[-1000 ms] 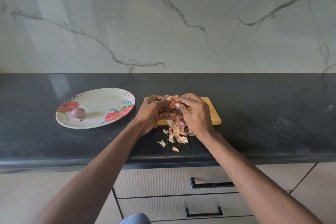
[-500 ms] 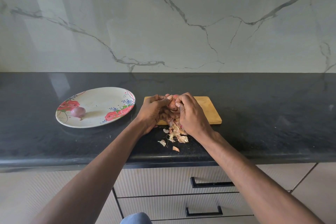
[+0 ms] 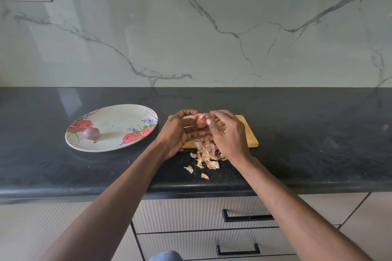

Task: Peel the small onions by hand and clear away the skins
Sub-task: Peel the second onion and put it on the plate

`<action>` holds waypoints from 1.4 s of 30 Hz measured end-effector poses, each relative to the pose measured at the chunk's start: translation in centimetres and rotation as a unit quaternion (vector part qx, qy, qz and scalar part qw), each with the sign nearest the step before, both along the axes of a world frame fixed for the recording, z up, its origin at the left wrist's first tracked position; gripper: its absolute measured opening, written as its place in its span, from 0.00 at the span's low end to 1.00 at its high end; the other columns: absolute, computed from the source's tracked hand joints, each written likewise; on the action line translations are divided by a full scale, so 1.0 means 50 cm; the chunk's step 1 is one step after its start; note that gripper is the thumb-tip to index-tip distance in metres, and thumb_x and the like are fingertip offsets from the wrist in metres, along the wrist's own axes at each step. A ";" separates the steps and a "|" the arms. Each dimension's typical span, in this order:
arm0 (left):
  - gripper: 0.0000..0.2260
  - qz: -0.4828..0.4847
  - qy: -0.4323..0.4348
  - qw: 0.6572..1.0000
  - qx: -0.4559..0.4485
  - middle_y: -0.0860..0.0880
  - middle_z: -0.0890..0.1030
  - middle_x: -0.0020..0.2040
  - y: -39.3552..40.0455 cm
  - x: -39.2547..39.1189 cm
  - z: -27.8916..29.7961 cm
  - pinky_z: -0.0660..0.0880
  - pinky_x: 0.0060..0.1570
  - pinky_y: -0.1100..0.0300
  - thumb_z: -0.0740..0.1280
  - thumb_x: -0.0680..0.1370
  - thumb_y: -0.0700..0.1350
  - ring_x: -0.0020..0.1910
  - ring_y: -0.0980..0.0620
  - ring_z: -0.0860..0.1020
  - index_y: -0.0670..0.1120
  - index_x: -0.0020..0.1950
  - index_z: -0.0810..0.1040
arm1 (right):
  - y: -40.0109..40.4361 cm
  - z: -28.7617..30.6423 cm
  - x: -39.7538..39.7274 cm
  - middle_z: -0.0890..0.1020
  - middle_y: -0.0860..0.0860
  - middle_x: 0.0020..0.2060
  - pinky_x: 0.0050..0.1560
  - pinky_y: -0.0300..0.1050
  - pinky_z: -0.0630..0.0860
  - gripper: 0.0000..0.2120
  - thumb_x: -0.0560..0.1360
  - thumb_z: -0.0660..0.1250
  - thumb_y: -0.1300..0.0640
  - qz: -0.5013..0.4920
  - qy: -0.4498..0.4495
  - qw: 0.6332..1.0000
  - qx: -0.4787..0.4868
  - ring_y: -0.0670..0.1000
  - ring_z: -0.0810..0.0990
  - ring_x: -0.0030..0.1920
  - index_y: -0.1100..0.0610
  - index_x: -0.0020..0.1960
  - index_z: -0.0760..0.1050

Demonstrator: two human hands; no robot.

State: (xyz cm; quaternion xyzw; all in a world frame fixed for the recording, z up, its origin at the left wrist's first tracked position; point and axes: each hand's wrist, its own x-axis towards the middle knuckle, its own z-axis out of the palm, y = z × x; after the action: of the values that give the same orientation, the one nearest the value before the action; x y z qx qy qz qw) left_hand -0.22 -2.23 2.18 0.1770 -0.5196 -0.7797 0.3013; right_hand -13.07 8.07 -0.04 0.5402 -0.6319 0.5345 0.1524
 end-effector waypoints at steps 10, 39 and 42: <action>0.10 0.029 0.007 0.997 -0.076 0.35 0.84 0.53 0.006 0.002 -0.009 0.84 0.49 0.50 0.68 0.79 0.36 0.48 0.41 0.85 0.36 0.59 0.76 | -0.005 -0.005 -0.004 0.84 0.50 0.58 0.58 0.43 0.81 0.21 0.74 0.76 0.61 0.046 -0.106 0.991 0.060 0.46 0.82 0.58 0.57 0.66 0.78; 0.12 0.171 -0.054 0.912 -0.368 0.45 0.87 0.50 -0.007 0.006 -0.040 0.83 0.49 0.56 0.74 0.77 0.44 0.46 0.51 0.86 0.42 0.59 0.85 | -0.003 -0.007 -0.006 0.85 0.51 0.53 0.49 0.42 0.83 0.17 0.73 0.77 0.60 0.079 -0.097 0.992 0.027 0.47 0.84 0.52 0.57 0.61 0.81; 0.12 0.176 -0.052 0.908 -0.376 0.46 0.87 0.49 -0.006 0.008 -0.041 0.83 0.51 0.54 0.74 0.77 0.44 0.48 0.51 0.86 0.43 0.58 0.85 | -0.003 -0.008 -0.007 0.85 0.51 0.53 0.47 0.37 0.82 0.17 0.73 0.77 0.61 0.077 -0.092 0.992 0.029 0.47 0.83 0.52 0.57 0.61 0.81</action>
State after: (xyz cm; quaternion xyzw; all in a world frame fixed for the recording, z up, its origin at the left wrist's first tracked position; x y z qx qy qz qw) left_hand 0.17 -2.55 0.15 0.1797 -0.7499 -0.4503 0.4501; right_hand -13.40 7.94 -0.43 0.5401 -0.6147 0.5737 0.0362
